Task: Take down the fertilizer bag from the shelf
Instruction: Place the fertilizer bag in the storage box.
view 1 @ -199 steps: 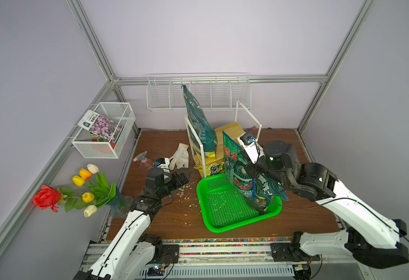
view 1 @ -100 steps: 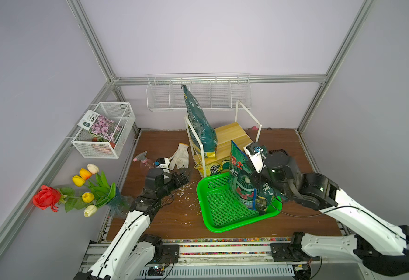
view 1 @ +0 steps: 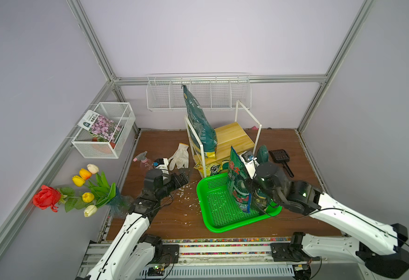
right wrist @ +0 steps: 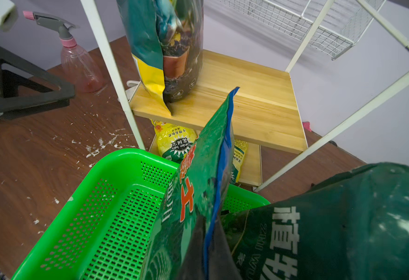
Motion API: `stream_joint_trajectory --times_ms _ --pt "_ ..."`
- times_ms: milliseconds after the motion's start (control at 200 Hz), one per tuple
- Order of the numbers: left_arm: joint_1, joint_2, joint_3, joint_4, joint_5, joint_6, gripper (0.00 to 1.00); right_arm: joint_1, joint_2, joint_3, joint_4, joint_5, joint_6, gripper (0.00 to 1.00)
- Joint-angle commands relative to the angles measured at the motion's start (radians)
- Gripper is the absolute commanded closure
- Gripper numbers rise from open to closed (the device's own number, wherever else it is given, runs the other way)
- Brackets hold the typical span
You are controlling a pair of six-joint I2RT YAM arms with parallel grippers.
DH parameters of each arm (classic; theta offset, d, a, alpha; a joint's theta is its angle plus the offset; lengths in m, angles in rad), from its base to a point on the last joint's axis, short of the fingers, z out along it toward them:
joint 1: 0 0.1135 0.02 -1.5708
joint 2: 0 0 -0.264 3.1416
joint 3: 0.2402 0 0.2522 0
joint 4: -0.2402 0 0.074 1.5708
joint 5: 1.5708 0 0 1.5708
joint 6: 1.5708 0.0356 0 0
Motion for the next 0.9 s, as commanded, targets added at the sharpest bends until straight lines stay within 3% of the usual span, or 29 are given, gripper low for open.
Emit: stream_joint_trajectory --times_ms 0,350,730,900 --pt "-0.004 -0.008 0.003 -0.009 -0.013 0.004 0.0 0.01 -0.073 -0.046 0.263 0.071 0.006 1.0" --pt "-0.004 0.011 0.015 -0.003 -0.01 0.012 0.0 0.015 -0.132 -0.24 0.352 0.04 0.055 1.0" --pt "-0.004 0.017 0.023 0.0 -0.009 0.012 0.0 0.016 -0.137 -0.33 0.348 0.015 0.138 1.0" --pt "-0.005 0.013 0.023 -0.002 -0.011 0.014 0.0 0.015 -0.142 -0.311 0.343 -0.008 0.136 0.65"
